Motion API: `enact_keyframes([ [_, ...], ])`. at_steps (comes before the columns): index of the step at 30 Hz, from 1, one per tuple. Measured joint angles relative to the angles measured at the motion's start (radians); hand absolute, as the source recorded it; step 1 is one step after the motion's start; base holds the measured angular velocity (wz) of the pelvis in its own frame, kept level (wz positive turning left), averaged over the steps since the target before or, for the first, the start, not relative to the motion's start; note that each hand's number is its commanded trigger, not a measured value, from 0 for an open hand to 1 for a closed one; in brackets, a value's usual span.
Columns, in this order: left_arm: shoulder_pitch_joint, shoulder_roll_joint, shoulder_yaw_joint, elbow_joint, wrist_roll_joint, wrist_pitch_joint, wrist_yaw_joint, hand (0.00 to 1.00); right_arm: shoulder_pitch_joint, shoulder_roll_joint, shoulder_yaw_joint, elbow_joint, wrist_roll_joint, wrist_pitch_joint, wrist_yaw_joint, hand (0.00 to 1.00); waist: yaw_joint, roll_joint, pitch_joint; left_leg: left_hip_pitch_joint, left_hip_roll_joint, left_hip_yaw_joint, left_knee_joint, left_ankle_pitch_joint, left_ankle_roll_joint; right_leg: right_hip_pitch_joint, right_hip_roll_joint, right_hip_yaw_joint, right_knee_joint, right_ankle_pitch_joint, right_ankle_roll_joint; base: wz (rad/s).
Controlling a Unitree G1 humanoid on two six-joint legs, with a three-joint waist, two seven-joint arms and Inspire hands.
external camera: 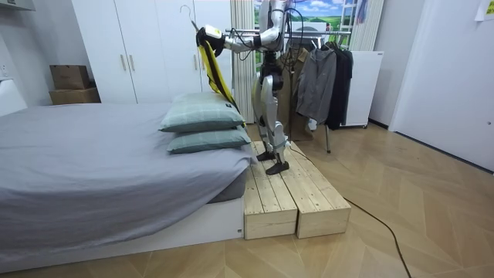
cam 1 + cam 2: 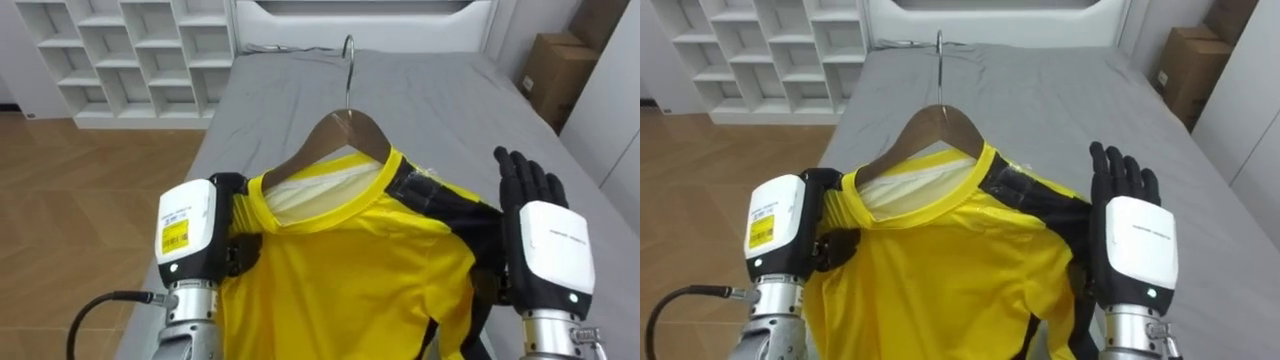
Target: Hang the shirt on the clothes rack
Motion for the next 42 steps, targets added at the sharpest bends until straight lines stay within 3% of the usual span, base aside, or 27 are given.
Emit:
enact_keyframes([
  [9, 0.001, -0.006, 0.001, 0.000, 0.047, 0.004, -0.020, 1.00, -0.031, 0.000, 0.030, 0.000, -0.004, 0.000, 0.014, 0.00, 0.029, -0.008, 0.0006, -0.023, -0.004, -0.001, 0.014, 0.002, 0.003, -0.015, -0.002, 0.009, 0.000, -0.008, 0.005, 0.00],
  [18, 0.000, -0.010, 0.001, -0.001, 0.047, 0.004, -0.020, 1.00, -0.052, 0.000, 0.031, -0.001, -0.004, 0.000, 0.014, 0.00, 0.028, -0.026, -0.0001, -0.023, -0.003, -0.003, 0.010, 0.002, 0.003, -0.015, -0.002, 0.006, 0.000, -0.008, 0.004, 0.00],
  [32, 0.000, -0.002, -0.015, -0.036, 0.047, 0.009, -0.019, 1.00, -0.058, 0.000, 0.032, 0.000, 0.017, 0.001, 0.014, 0.00, 0.026, -0.031, 0.0002, -0.022, -0.003, -0.030, -0.005, 0.002, 0.003, -0.011, -0.002, -0.018, 0.001, -0.007, 0.004, 0.05],
  [42, 0.000, 0.002, -0.021, -0.042, 0.047, 0.022, -0.019, 1.00, -0.092, 0.000, 0.046, 0.001, 0.040, 0.002, 0.029, 0.00, 0.026, -0.046, 0.0076, -0.018, -0.004, -0.031, -0.010, 0.002, 0.003, -0.008, -0.002, -0.019, -0.003, -0.007, 0.004, 0.00],
])
